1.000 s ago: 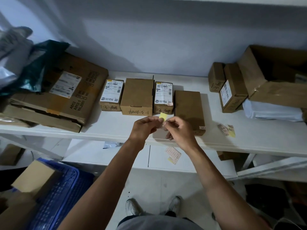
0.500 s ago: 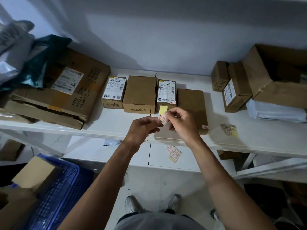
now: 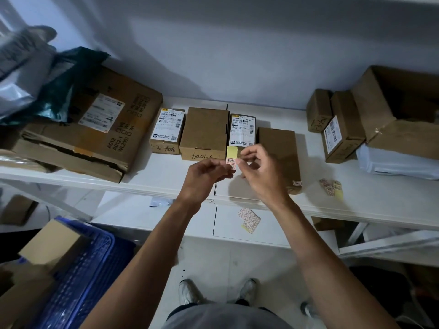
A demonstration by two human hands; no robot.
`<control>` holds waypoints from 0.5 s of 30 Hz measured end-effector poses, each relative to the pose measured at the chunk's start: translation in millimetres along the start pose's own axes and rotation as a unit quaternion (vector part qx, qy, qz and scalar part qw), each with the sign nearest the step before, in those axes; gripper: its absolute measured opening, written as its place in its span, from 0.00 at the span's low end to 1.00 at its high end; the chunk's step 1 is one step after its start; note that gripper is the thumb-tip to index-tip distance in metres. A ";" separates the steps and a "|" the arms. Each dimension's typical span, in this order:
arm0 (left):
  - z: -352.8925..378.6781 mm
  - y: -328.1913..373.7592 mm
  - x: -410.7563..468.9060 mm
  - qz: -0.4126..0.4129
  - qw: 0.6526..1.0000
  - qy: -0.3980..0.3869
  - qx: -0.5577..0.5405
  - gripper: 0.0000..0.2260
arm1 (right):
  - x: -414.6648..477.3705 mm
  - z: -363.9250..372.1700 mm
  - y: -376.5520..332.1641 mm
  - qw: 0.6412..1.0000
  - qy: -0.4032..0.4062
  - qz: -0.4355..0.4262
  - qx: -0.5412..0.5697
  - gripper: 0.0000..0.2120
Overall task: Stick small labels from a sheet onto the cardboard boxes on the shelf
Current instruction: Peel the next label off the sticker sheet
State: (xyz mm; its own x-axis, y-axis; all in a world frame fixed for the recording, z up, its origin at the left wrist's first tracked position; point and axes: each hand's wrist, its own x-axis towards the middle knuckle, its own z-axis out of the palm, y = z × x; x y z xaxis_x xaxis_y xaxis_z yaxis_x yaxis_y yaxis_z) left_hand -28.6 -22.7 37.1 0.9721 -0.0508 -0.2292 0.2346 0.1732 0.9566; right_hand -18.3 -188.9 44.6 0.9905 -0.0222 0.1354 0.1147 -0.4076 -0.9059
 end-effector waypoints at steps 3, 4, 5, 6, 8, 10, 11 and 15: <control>1.1 0.6 -0.4 0.004 1.000 0.010 0.011 0.06 | -5.2 -2.6 0.2 0.994 -0.001 -0.075 -0.085 0.03; 1.4 0.8 -0.6 0.008 1.000 0.009 0.015 0.06 | -6.3 -3.2 0.1 0.990 0.000 -0.092 -0.111 0.03; 1.8 0.7 -1.2 0.011 1.000 0.007 0.021 0.07 | -7.3 -3.7 -0.4 0.985 0.001 -0.106 -0.134 0.03; 2.1 0.9 -1.6 0.015 0.999 0.005 0.027 0.08 | -7.7 -3.6 -0.4 0.982 0.001 -0.115 -0.152 0.04; 2.9 0.7 -2.5 0.022 0.999 0.001 0.035 0.08 | -8.5 -4.0 -1.0 0.978 -0.003 -0.121 -0.168 0.04; 3.1 -0.2 -2.6 0.028 0.999 -0.003 0.046 0.07 | -9.1 -5.2 -0.8 0.977 -0.008 -0.125 -0.175 0.04; 3.1 -0.3 -2.5 0.031 0.998 -0.005 0.059 0.07 | -9.4 -6.1 -0.6 0.976 -0.010 -0.126 -0.176 0.05; 6.5 1.1 -2.6 0.060 0.992 -0.019 0.106 0.06 | -9.6 -11.0 -2.8 0.976 -0.003 -0.126 -0.177 0.04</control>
State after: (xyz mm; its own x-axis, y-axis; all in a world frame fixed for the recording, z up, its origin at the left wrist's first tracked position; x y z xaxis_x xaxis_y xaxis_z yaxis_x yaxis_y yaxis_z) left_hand -30.9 -28.7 39.9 0.9909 -0.0795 -0.1090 0.1068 -0.0313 0.9938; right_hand -29.0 -197.6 50.3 0.9347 0.1246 0.3328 0.3228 -0.6892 -0.6487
